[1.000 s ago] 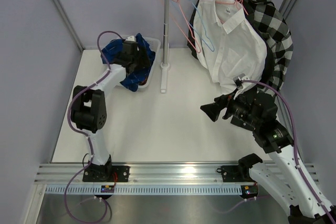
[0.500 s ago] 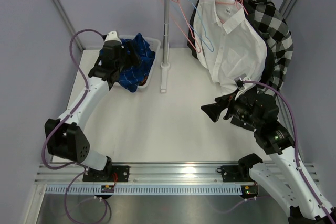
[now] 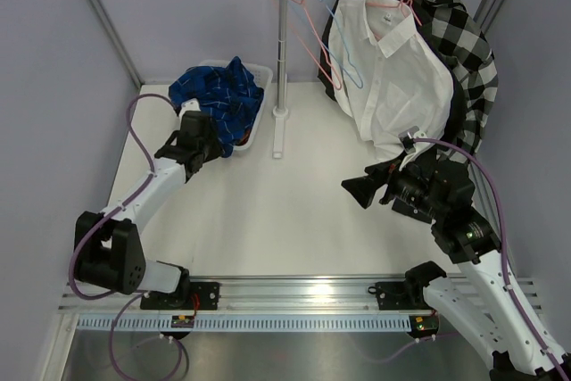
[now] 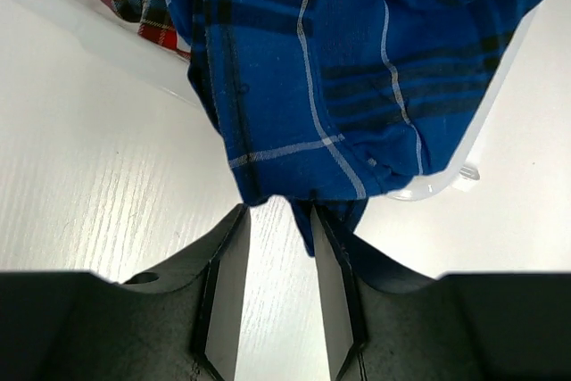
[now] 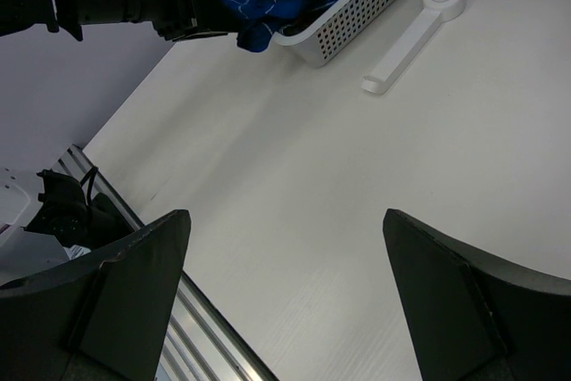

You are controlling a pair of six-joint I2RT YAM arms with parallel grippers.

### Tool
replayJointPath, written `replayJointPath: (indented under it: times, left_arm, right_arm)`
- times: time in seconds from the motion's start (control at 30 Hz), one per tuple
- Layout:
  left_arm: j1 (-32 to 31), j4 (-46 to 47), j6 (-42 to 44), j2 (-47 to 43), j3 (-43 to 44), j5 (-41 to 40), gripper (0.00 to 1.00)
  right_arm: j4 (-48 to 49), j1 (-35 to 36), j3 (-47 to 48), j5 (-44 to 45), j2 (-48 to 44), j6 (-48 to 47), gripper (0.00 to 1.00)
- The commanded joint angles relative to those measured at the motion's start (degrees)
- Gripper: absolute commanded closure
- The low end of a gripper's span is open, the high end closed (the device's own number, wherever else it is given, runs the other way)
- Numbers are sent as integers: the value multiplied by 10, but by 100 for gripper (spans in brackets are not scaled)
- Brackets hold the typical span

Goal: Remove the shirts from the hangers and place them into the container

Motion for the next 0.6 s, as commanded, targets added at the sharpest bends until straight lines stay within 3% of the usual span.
replayJointPath:
  times: [0.0,0.57]
  left_arm:
    - [1,50,5,28,33,-14,62]
    - [1,32,32,248,221,56,62]
  right_arm:
    - [12,-1,0,-4,-3,0,1]
    - [14,-1,1,0,14,-1,1]
